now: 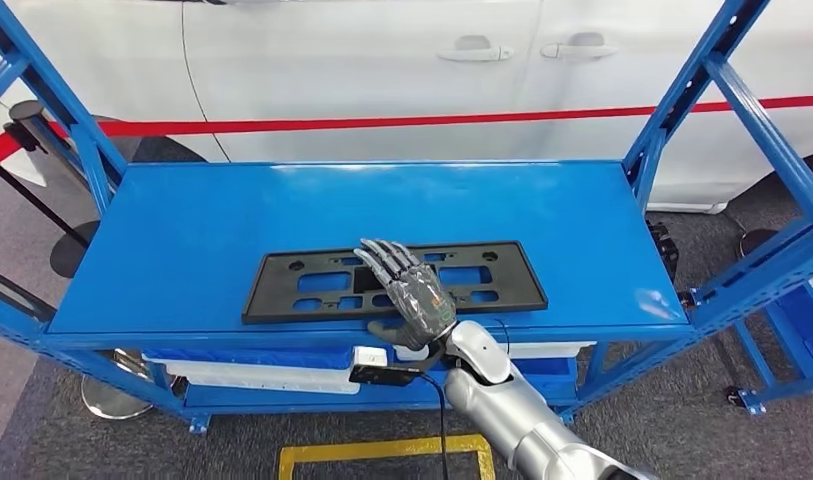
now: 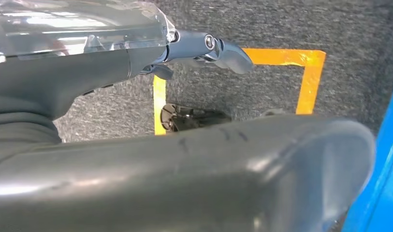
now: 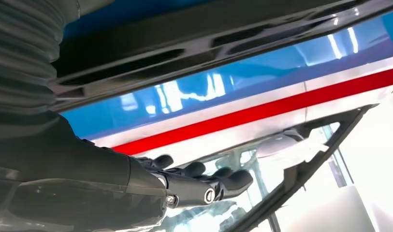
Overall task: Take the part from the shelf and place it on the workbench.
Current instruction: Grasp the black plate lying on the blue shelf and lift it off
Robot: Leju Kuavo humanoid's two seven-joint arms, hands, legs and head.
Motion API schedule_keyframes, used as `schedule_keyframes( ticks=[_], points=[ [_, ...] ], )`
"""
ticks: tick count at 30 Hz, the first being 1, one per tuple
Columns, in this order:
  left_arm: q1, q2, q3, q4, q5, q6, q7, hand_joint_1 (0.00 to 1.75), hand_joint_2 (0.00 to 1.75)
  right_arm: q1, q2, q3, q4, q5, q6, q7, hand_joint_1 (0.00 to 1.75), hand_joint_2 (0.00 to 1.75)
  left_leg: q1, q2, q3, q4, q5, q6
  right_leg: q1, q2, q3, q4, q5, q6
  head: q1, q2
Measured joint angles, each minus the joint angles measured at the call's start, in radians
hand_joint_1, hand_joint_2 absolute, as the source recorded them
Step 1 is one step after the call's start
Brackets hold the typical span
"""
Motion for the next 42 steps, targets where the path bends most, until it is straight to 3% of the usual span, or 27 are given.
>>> schedule_keyframes(
  ticks=[3, 6, 7, 8, 9, 10, 12, 13, 16, 18, 19, 21, 22, 23, 24, 25, 27, 29, 32, 34, 37, 38, 39, 40, 42],
  points=[
    [0.001, -0.001, 0.003, 0.0, -0.003, -0.001, -0.002, 0.0, 0.0, -0.001, -0.001, 0.0, -0.016, 0.009, -0.009, 0.022, 0.0, 1.75, 0.004, 0.001, 0.002, -0.007, 0.005, 0.016, -0.003, 0.0, -0.01, 0.023, -0.019, 0.014, 0.001, 0.0],
    [0.0, -0.001, 0.006, 0.0, -0.008, -0.001, -0.005, 0.0, 0.0, -0.001, -0.003, 0.001, -0.018, 0.039, -0.036, 0.053, 0.0, 1.75, 0.006, 0.002, 0.003, -0.011, 0.006, 0.026, -0.01, -0.001, -0.09, 0.189, -0.103, 0.03, 0.004, 0.0],
    [0.0, -0.001, 0.008, 0.0, -0.009, -0.001, -0.006, 0.0, 0.0, 0.0, -0.003, 0.003, -0.017, 0.057, -0.047, 0.068, 0.0, 1.75, 0.006, 0.002, 0.003, -0.011, 0.005, 0.027, -0.012, -0.002, -0.122, 0.248, -0.122, 0.033, 0.004, 0.0],
    [0.0, -0.001, 0.009, 0.0, -0.01, -0.001, -0.007, 0.0, 0.0, 0.001, -0.004, 0.007, -0.015, 0.08, -0.057, 0.084, 0.0, 1.75, 0.006, 0.002, 0.004, -0.011, 0.004, 0.027, -0.013, -0.002, -0.14, 0.277, -0.123, 0.034, 0.004, 0.0],
    [0.0, -0.001, 0.01, 0.0, -0.013, -0.001, -0.008, 0.0, 0.0, 0.002, -0.005, 0.011, -0.014, 0.112, -0.066, 0.104, 0.0, 1.75, 0.006, 0.001, 0.006, -0.011, 0.003, 0.027, -0.015, -0.002, -0.14, 0.268, -0.103, 0.033, 0.004, 0.0],
    [0.0, -0.001, 0.011, 0.0, -0.015, -0.001, -0.008, 0.0, 0.0, 0.002, -0.006, 0.015, -0.014, 0.149, -0.073, 0.126, 0.0, 1.75, 0.006, 0.0, 0.009, -0.011, 0.001, 0.026, -0.015, -0.002, -0.12, 0.219, -0.066, 0.031, 0.004, 0.0],
    [0.0, -0.003, 0.012, 0.0, -0.02, -0.001, -0.009, 0.0, 0.0, 0.001, -0.007, 0.021, -0.016, 0.233, -0.079, 0.168, 0.0, 1.75, 0.005, -0.002, 0.015, -0.011, -0.003, 0.02, -0.012, -0.002, -0.058, 0.08, 0.004, 0.021, 0.004, 0.0],
    [0.0, -0.004, 0.013, 0.0, -0.021, -0.001, -0.01, 0.0, 0.0, 0.001, -0.007, 0.024, -0.017, 0.272, -0.08, 0.186, 0.0, 1.75, 0.005, -0.002, 0.016, -0.012, -0.004, 0.016, -0.009, -0.002, -0.036, 0.03, 0.02, 0.015, 0.005, 0.0],
    [-0.001, -0.005, 0.018, 0.0, -0.025, -0.001, -0.012, 0.0, 0.0, 0.004, -0.008, 0.034, -0.02, 0.354, -0.082, 0.227, 0.0, 1.75, 0.005, -0.002, 0.016, -0.018, -0.003, -0.001, -0.002, 0.0, -0.024, -0.005, 0.02, 0.004, 0.007, 0.0],
    [0.0, -0.005, 0.02, 0.0, -0.027, -0.001, -0.013, 0.0, 0.0, 0.006, -0.009, 0.039, -0.024, 0.4, -0.083, 0.258, 0.0, 1.75, 0.005, -0.001, 0.016, -0.009, -0.016, -0.012, -0.007, 0.0, -0.016, -0.017, 0.023, -0.006, 0.007, 0.0],
    [-0.001, -0.005, 0.021, 0.0, -0.029, -0.001, -0.014, 0.0, 0.0, 0.004, -0.009, 0.043, -0.026, 0.428, -0.083, 0.28, 0.11, 1.75, 0.004, 0.0, 0.004, 0.02, -0.036, -0.014, -0.01, -0.002, -0.011, -0.023, 0.025, -0.011, 0.006, 0.0],
    [-0.001, -0.005, 0.024, 0.0, -0.032, 0.0, -0.014, 0.0, 0.0, 0.0, -0.01, 0.059, -0.024, 0.492, -0.084, 0.352, 0.72, 1.75, 0.004, 0.0, -0.05, 0.139, -0.097, -0.016, -0.01, -0.004, -0.004, -0.029, 0.025, -0.02, 0.006, 0.0],
    [0.0, -0.005, 0.025, 0.0, -0.034, 0.0, -0.014, 0.0, 0.0, -0.003, -0.01, 0.075, -0.018, 0.519, -0.083, 0.4, 1.13, 1.75, 0.004, 0.0, -0.083, 0.206, -0.122, -0.017, -0.007, -0.005, -0.004, -0.028, 0.024, -0.022, 0.005, 0.0],
    [0.001, -0.005, 0.027, 0.0, -0.035, 0.0, -0.015, 0.0, 0.0, -0.008, -0.011, 0.096, -0.007, 0.538, -0.083, 0.45, 1.44, 1.75, 0.004, 0.0, -0.108, 0.252, -0.132, -0.017, -0.005, -0.005, -0.003, -0.027, 0.023, -0.024, 0.005, 0.0],
    [0.002, -0.005, 0.028, 0.0, -0.037, 0.0, -0.015, 0.0, 0.0, -0.012, -0.011, 0.12, 0.006, 0.548, -0.081, 0.492, 1.57, 1.75, 0.004, 0.0, -0.115, 0.26, -0.121, -0.017, -0.003, -0.004, -0.002, -0.026, 0.022, -0.024, 0.005, 0.0],
    [0.002, -0.005, 0.031, 0.0, -0.038, 0.0, -0.016, 0.0, 0.0, -0.017, -0.011, 0.143, 0.021, 0.553, -0.078, 0.526, 1.69, 1.75, 0.004, 0.0, -0.102, 0.227, -0.091, -0.015, -0.001, -0.003, 0.0, -0.024, 0.019, -0.025, 0.005, 0.0],
    [0.001, -0.005, 0.035, 0.0, -0.039, 0.0, -0.019, 0.0, 0.0, -0.026, -0.011, 0.177, 0.045, 0.555, -0.069, 0.561, 1.73, 1.75, 0.003, 0.0, -0.043, 0.095, -0.02, -0.008, 0.001, -0.001, 0.004, -0.018, 0.012, -0.021, 0.005, 0.0],
    [0.0, -0.005, 0.037, 0.0, -0.04, -0.001, -0.02, 0.0, 0.0, -0.035, -0.011, 0.193, 0.063, 0.554, -0.06, 0.569, 1.75, 1.75, 0.0, -0.001, -0.004, 0.007, 0.006, -0.001, 0.004, 0.0, 0.001, -0.008, 0.006, -0.014, 0.006, 0.0],
    [0.001, -0.006, 0.039, 0.0, -0.041, -0.004, -0.022, 0.0, 0.0, -0.042, -0.011, 0.204, 0.088, 0.548, -0.052, 0.563, 1.75, 1.75, -0.002, -0.002, 0.0, -0.008, 0.007, 0.011, 0.005, 0.001, -0.004, -0.004, 0.004, -0.002, 0.007, 0.0],
    [0.001, -0.008, 0.041, 0.0, -0.042, -0.005, -0.023, 0.0, 0.0, -0.046, -0.011, 0.208, 0.1, 0.543, -0.051, 0.558, 1.75, 1.75, 0.002, -0.001, 0.002, -0.014, 0.011, 0.022, 0.002, 0.0, -0.015, 0.026, -0.02, 0.01, 0.008, 0.0],
    [0.001, -0.008, 0.043, 0.0, -0.042, -0.007, -0.025, 0.0, 0.0, -0.051, -0.011, 0.208, 0.118, 0.539, -0.05, 0.547, 1.75, 1.75, 0.003, 0.001, 0.002, -0.016, 0.013, 0.03, -0.007, -0.001, -0.096, 0.201, -0.109, 0.025, 0.009, 0.0],
    [0.001, -0.008, 0.044, 0.0, -0.042, -0.009, -0.027, 0.0, 0.0, -0.052, -0.011, 0.208, 0.122, 0.538, -0.05, 0.541, 1.75, 1.75, 0.003, 0.001, 0.002, -0.016, 0.013, 0.03, -0.01, -0.001, -0.122, 0.254, -0.125, 0.027, 0.009, 0.0],
    [0.001, -0.008, 0.044, 0.0, -0.042, -0.011, -0.03, 0.0, 0.0, -0.052, -0.011, 0.208, 0.125, 0.537, -0.05, 0.535, 1.75, 1.75, 0.003, 0.0, 0.003, -0.016, 0.012, 0.03, -0.012, -0.001, -0.133, 0.272, -0.121, 0.029, 0.01, 0.0],
    [0.001, -0.008, 0.044, 0.0, -0.043, -0.014, -0.034, 0.0, 0.0, -0.053, -0.011, 0.208, 0.126, 0.536, -0.05, 0.53, 1.75, 1.75, 0.003, 0.0, 0.005, -0.016, 0.012, 0.029, -0.014, -0.001, -0.123, 0.251, -0.097, 0.028, 0.01, 0.0],
    [0.001, -0.009, 0.045, 0.0, -0.049, -0.02, -0.052, 0.0, 0.0, -0.058, -0.011, 0.208, 0.128, 0.536, -0.05, 0.521, 1.75, 1.75, 0.003, -0.002, 0.01, -0.016, 0.009, 0.026, -0.014, -0.001, -0.062, 0.12, -0.025, 0.021, 0.01, 0.0]
  ],
)
